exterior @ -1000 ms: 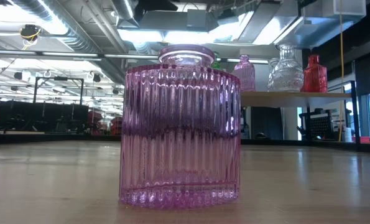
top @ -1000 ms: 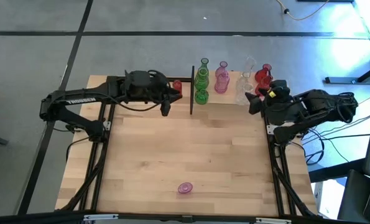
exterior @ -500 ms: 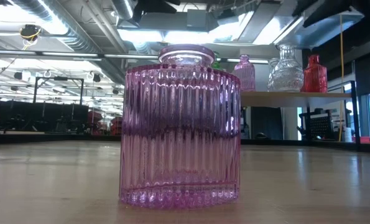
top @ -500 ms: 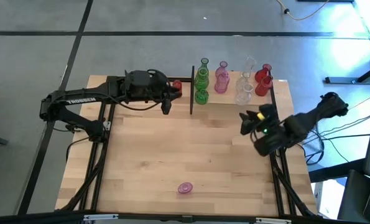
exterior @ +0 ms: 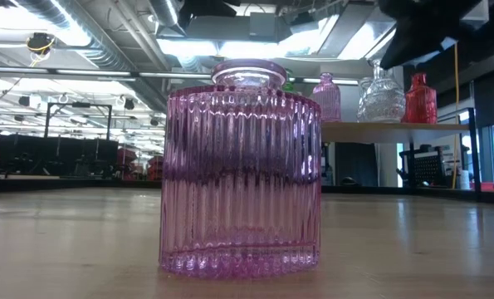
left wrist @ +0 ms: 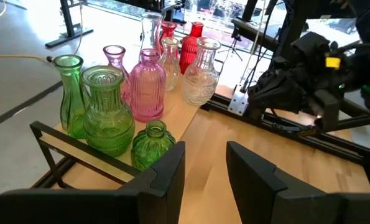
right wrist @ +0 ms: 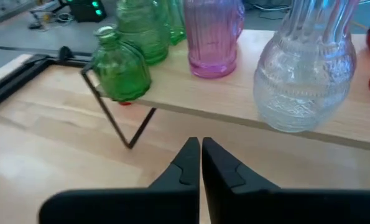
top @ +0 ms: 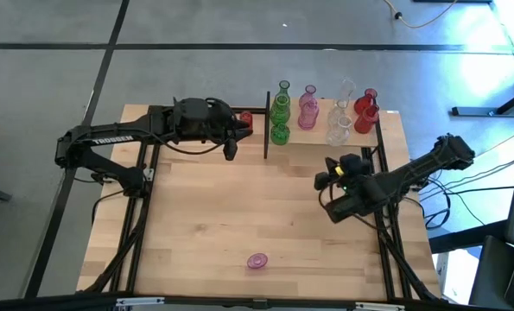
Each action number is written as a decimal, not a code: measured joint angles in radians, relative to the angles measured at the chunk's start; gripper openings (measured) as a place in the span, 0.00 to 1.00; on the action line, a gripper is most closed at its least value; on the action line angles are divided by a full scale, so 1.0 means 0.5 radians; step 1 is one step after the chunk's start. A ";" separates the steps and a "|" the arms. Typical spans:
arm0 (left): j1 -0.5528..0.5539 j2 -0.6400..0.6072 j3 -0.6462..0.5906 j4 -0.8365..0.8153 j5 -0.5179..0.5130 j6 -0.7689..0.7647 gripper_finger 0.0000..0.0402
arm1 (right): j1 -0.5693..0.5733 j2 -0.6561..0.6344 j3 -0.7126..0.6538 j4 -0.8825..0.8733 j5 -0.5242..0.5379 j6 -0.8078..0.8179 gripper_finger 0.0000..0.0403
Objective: Sort vases onto shelf
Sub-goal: Put the transparent vase on the shelf aligned with the other transparent vases
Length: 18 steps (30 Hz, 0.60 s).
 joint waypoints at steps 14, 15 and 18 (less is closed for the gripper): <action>0.000 0.000 0.000 0.000 0.051 0.002 0.28 | -0.230 0.080 0.000 -0.035 -0.054 0.002 0.00; 0.000 0.000 0.000 0.000 0.051 0.002 0.28 | -0.248 0.080 0.000 -0.044 -0.077 0.003 0.00; 0.000 0.000 0.000 -0.001 0.051 0.002 0.28 | -0.291 0.080 0.000 -0.079 -0.090 0.002 0.00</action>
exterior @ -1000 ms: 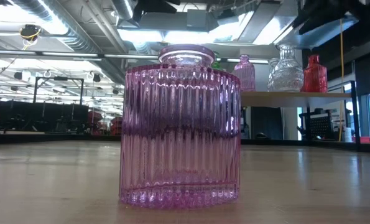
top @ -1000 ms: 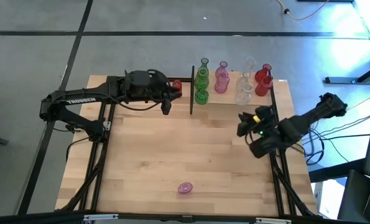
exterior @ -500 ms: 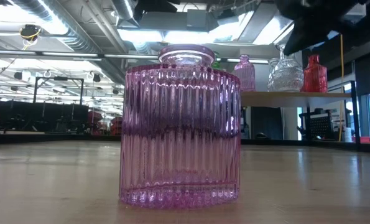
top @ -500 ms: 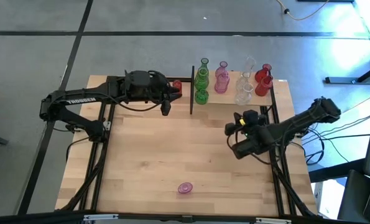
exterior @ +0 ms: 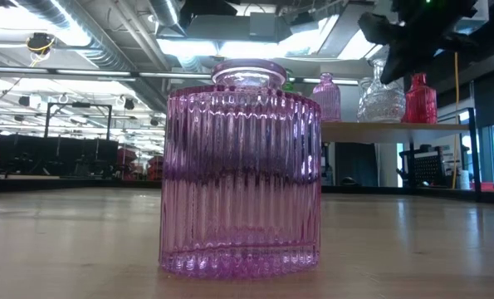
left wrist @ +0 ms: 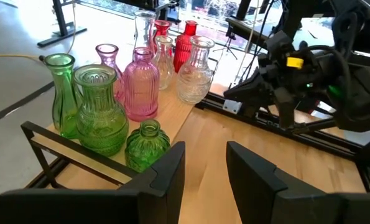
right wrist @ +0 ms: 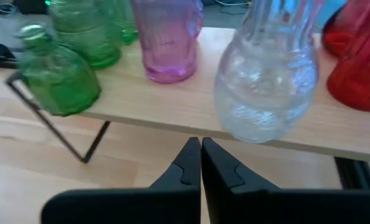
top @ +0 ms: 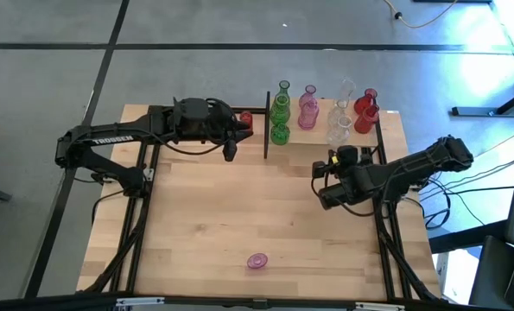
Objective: Sort vases onto shelf
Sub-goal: Put the transparent vase on the shelf aligned with the other transparent vases
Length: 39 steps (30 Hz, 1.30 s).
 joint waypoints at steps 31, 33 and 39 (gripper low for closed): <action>0.000 0.000 0.000 0.000 -0.001 0.050 0.28 | -0.236 -0.001 0.000 -0.330 0.009 0.149 0.00; 0.000 0.000 0.000 0.000 -0.001 0.050 0.28 | -0.236 -0.001 0.000 -0.330 0.010 0.147 0.00; 0.000 0.000 0.000 0.000 -0.001 0.051 0.28 | -0.256 -0.001 0.000 -0.326 0.005 0.117 0.00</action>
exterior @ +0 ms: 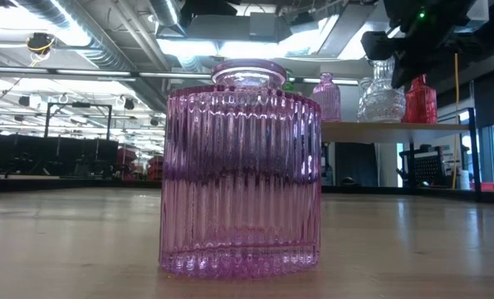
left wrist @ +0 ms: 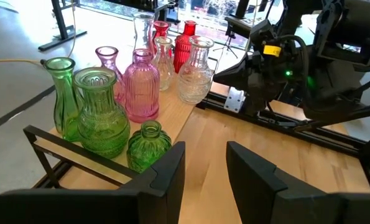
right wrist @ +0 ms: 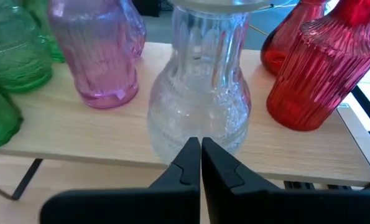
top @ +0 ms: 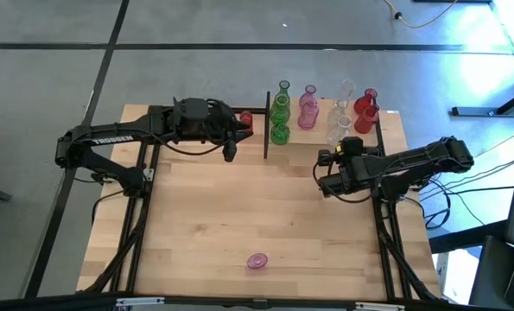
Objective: Sort vases onto shelf
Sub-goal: Put the transparent vase on the shelf aligned with the other transparent vases, then put the red vase on the shelf aligned with the other red vases
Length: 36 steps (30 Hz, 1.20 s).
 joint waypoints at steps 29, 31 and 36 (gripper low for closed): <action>0.000 0.000 0.000 -0.012 0.008 0.000 0.28 | 0.347 -0.002 0.217 -0.089 -0.189 0.033 0.00; 0.000 0.000 0.000 -0.040 0.016 0.000 0.28 | 0.482 -0.002 0.299 -0.126 -0.165 -0.038 0.00; -0.001 -0.001 0.000 -0.196 -0.008 0.001 0.28 | 0.800 -0.024 0.511 -0.166 -0.159 -0.271 0.00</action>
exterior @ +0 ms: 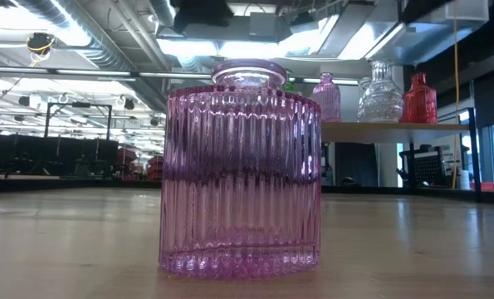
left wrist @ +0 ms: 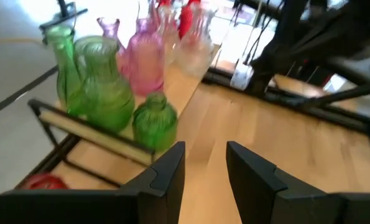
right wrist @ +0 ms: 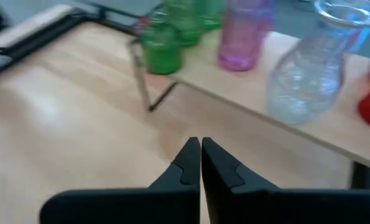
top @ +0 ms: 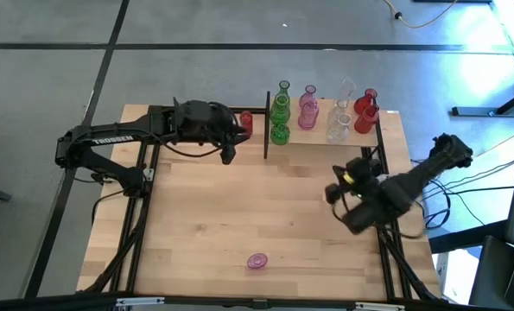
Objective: Sort vases onto shelf
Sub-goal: Put the red vase on the shelf aligned with the other red vases
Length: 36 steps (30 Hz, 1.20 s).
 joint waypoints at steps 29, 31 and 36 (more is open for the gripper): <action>0.777 0.458 -0.001 -0.038 -0.080 -0.109 0.28 | 0.297 -0.173 0.262 -0.004 -0.036 -0.008 0.49; 0.825 0.458 -0.001 0.052 0.033 -0.111 0.29 | 0.297 -0.211 0.262 -0.005 -0.026 -0.014 0.54; 0.919 0.458 -0.001 0.167 0.066 -0.211 0.37 | 0.297 -0.268 0.262 -0.004 0.038 -0.013 0.61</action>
